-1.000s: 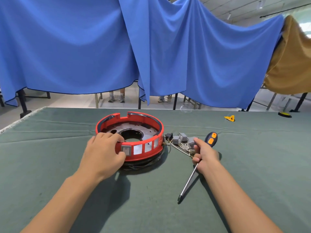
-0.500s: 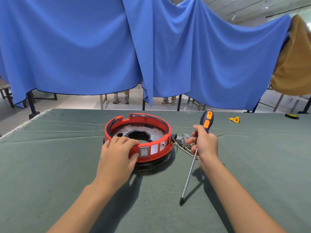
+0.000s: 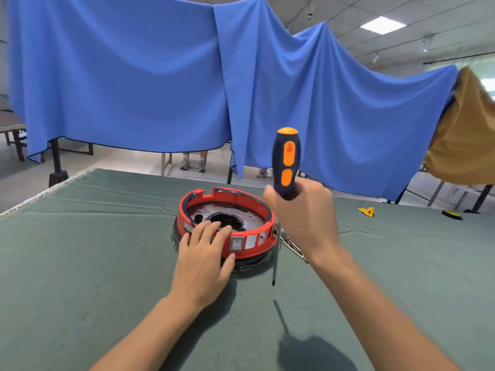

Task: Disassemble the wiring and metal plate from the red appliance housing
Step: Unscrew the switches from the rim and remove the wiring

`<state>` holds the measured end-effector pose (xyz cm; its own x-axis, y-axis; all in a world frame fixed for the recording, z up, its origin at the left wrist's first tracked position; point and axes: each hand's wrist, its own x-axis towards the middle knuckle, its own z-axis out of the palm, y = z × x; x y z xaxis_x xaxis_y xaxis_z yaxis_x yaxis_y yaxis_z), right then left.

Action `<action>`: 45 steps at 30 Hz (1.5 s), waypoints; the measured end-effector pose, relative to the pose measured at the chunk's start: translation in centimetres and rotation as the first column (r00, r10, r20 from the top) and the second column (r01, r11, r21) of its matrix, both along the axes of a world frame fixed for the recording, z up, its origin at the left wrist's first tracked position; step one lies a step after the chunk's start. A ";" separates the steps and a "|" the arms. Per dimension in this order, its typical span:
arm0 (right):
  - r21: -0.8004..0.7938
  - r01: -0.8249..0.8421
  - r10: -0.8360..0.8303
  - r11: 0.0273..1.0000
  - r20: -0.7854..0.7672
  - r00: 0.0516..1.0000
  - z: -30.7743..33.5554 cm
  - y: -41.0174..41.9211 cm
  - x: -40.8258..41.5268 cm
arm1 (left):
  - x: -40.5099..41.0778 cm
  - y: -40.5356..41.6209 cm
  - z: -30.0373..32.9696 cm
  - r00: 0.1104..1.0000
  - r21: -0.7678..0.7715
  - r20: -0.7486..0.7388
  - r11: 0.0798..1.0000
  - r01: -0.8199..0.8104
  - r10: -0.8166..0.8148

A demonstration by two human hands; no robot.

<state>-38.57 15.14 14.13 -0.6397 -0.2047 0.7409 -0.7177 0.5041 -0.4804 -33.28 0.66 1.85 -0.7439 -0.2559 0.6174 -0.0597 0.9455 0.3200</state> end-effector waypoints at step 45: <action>-0.237 -0.063 0.028 0.969 -0.146 0.989 1.3 -1.1 2.4 | 0.5 -0.4 -0.3 1.000 0.051 -0.010 0.999 0.009 -0.008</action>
<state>-36.19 14.01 15.41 -0.5195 -0.0358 0.8537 -0.8063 0.3514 -0.4759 -32.78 0.29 1.54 -0.7400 -0.2809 0.6111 -0.0485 0.9285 0.3682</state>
